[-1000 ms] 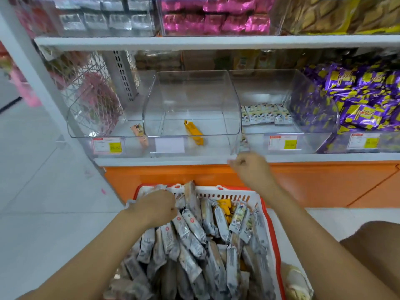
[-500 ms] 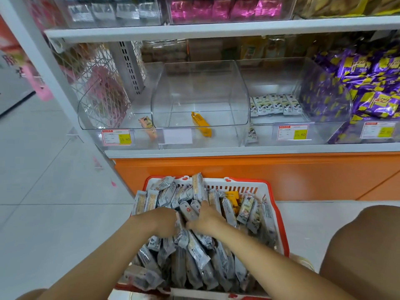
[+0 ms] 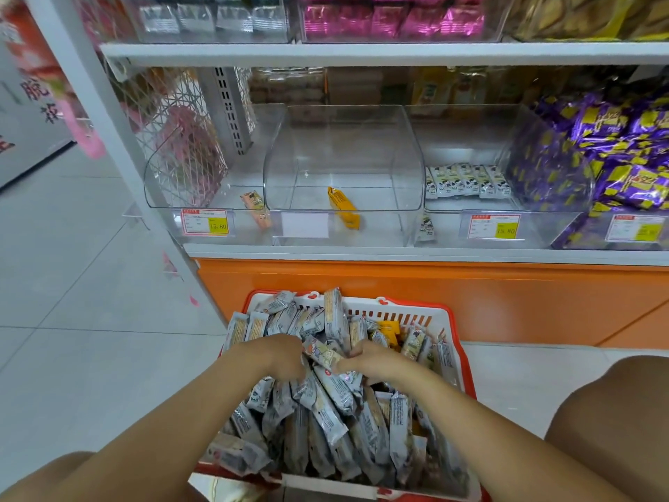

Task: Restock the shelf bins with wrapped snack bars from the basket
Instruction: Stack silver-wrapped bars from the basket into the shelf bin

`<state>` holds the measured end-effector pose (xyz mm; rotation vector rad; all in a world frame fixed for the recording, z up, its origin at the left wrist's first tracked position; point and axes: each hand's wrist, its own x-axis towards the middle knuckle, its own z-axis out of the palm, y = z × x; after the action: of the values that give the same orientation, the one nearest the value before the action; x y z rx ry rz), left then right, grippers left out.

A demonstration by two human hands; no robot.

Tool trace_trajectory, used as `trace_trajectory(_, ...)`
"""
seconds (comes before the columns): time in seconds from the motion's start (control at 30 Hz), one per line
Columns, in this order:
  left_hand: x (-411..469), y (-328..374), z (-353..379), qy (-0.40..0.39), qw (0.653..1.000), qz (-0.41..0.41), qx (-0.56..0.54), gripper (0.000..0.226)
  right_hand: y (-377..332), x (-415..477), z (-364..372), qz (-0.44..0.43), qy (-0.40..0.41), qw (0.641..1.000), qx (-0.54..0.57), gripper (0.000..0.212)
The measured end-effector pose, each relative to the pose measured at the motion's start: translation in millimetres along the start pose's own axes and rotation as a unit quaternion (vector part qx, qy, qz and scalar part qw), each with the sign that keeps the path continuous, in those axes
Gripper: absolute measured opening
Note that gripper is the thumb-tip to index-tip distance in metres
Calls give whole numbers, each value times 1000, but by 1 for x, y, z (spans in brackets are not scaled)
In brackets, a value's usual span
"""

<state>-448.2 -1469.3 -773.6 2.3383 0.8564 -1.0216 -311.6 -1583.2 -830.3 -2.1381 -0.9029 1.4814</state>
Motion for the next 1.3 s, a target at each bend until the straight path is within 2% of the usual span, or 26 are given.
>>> trace_trajectory(0.1, 0, 1, -1, 12, 1000, -8, -4, 38, 4, 1, 3, 0, 0, 999, 35, 57)
trace_trajectory(0.2, 0, 5, -3, 77, 997, -7, 27, 28, 6, -3, -5, 2, -15, 999, 44, 68)
trace_trajectory(0.27, -4, 6, -8, 160, 987, 14, 28, 43, 2, -10, -18, 7, -46, 998, 46, 72)
trace_trajectory(0.33, -8, 10, -13, 195, 977, 83, -14, 56, -8, -23, -37, 9, -96, 994, 44, 68)
trace_trajectory(0.47, -16, 16, -24, 154, 961, 194, -121, 47, -31, -57, -79, -13, -150, 988, 39, 49)
trace_trajectory(0.57, -29, 22, -32, 138, 927, 251, -244, 41, -41, -74, -106, -17, -204, 974, 95, 32)
trace_trajectory(0.63, -39, 30, -38, 115, 907, 279, -295, 35, -42, -79, -117, -8, -242, 961, 131, 37)
trace_trajectory(0.73, -45, 36, -42, 94, 898, 300, -309, 39, -41, -80, -129, -2, -281, 948, 151, 50)
trace_trajectory(0.83, -45, 38, -46, 75, 886, 285, -359, 38, -38, -76, -136, -3, -311, 936, 165, 57)
trace_trajectory(1.0, -38, 43, -51, 46, 853, 252, -455, 44, -35, -72, -146, -35, -277, 932, 230, 50)
trace_trajectory(1.1, -33, 44, -55, 73, 843, 240, -476, 41, -35, -75, -155, -82, -235, 937, 246, 41)
trace_trajectory(1.17, -31, 46, -57, 103, 829, 241, -494, 35, -35, -75, -159, -109, -200, 942, 245, 45)
trace_trajectory(1.3, -30, 50, -64, 139, 830, 258, -475, 29, -33, -68, -163, -111, -125, 946, 277, 46)
